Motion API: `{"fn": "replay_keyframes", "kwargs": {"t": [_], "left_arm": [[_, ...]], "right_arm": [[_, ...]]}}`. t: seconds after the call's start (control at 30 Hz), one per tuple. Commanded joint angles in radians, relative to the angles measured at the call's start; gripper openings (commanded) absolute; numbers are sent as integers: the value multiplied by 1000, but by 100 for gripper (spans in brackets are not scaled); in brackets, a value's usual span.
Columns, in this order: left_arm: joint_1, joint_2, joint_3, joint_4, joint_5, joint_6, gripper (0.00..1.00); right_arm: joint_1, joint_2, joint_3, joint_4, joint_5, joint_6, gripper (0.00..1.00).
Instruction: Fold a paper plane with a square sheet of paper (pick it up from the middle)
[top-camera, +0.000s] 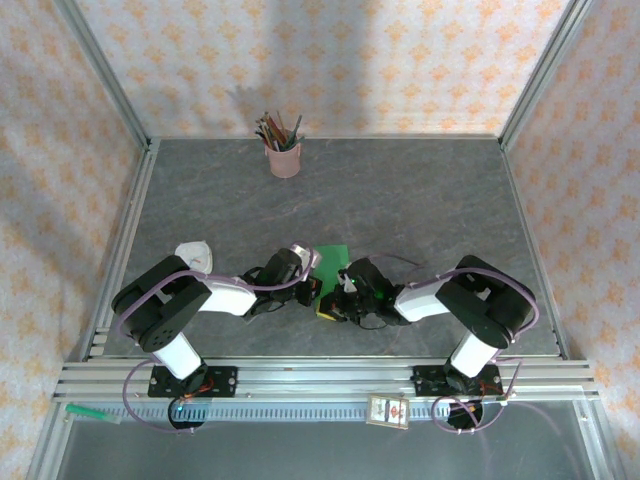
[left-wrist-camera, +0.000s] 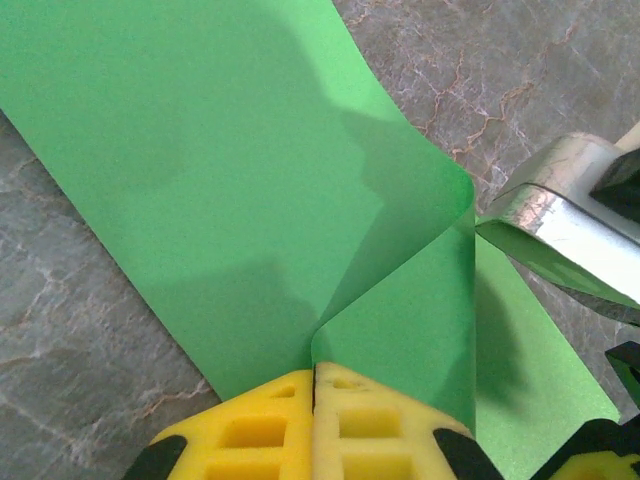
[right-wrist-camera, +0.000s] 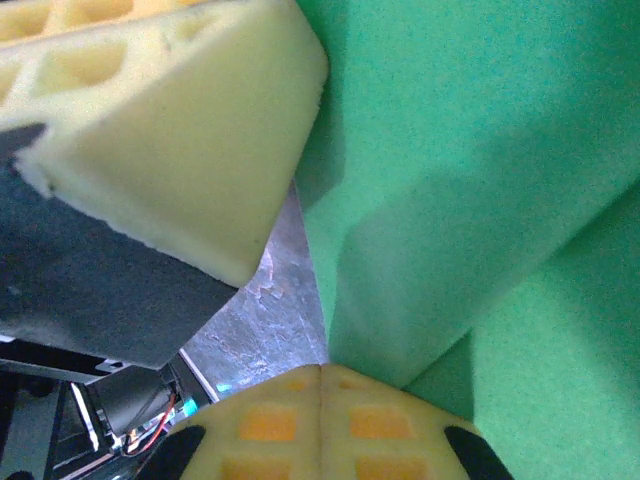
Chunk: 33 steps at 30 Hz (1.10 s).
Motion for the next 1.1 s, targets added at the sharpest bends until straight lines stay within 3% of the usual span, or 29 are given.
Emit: {"fn": "replay_keyframes", "kwargs": {"t": [0.0,0.3,0.63,1.07], "left_arm": [[-4,35,-7,-119,-43,23,0],[-4,32,-8,-118,-43,23,0],[-4,40,-8,-115,-38,22,0],[-4,35,-7,-118,-37,22,0]], "right_arm": [[6,-12,4,-112,57,-8,3],[7,-82,21,-66,37,27,4],[39,-37,34,-43,43,57,3],[42,-10,47,-154,87,52,2]]}}
